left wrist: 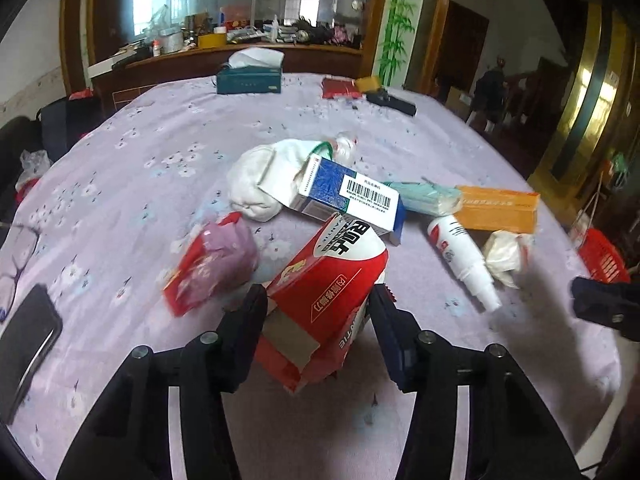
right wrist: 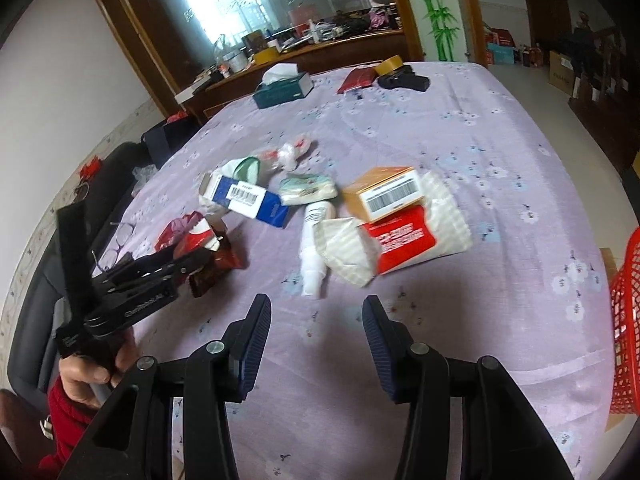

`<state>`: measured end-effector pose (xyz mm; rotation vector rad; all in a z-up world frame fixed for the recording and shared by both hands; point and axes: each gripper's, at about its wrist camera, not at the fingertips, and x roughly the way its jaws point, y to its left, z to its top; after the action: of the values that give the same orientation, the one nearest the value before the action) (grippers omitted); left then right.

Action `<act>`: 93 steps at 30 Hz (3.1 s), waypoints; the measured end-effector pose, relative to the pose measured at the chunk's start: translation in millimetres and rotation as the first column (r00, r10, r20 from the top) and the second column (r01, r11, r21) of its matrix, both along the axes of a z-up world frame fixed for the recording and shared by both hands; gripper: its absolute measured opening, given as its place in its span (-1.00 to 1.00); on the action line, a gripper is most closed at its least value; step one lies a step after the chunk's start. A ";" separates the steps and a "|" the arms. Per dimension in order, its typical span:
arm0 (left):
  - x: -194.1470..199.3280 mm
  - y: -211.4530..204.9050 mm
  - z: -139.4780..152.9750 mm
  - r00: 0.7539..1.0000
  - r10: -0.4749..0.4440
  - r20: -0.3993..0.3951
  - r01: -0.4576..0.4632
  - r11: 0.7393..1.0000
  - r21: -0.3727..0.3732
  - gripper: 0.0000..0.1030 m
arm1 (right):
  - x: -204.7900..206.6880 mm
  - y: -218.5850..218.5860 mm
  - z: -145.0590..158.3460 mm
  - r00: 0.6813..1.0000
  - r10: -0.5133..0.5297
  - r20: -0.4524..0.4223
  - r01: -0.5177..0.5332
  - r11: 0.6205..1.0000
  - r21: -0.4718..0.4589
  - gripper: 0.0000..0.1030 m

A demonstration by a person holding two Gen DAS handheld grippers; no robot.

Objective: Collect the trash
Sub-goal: 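Grasp the red tissue pack with the left gripper while the right gripper grasps the brown snack wrapper, then carry the red tissue pack and brown wrapper toward the red wastebasket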

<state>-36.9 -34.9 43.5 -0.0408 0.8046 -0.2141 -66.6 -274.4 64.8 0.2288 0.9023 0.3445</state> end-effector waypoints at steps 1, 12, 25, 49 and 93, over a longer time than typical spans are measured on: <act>-4.5 3.1 2.1 1.000 0.004 0.006 -0.004 1.000 -0.007 0.00 | 0.6 4.4 -0.4 1.000 0.011 -0.002 -0.011 1.000 -0.003 0.00; -50.6 56.2 18.5 0.972 0.214 0.099 -0.212 0.977 -0.023 0.00 | 25.8 66.2 -5.7 0.989 0.136 -0.060 -0.132 0.989 0.061 0.00; -67.9 87.2 9.4 0.923 0.349 0.164 -0.363 0.929 0.070 0.00 | 87.7 143.6 -48.9 0.959 0.044 -0.279 -0.009 0.992 0.123 0.00; -70.5 81.7 7.2 0.903 0.370 0.216 -0.407 0.899 0.159 0.00 | 77.8 166.1 -35.3 0.988 0.095 -0.119 -0.106 0.991 -0.086 -0.28; -79.7 -90.4 23.4 0.966 0.063 0.252 -0.145 0.935 0.322 0.00 | -19.9 -11.7 -0.6 0.992 -0.114 0.049 0.114 0.993 -0.014 -0.29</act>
<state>-116.6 -125.2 66.9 0.2628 0.5874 0.0244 -86.6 -286.1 64.2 0.2546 0.8402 0.2357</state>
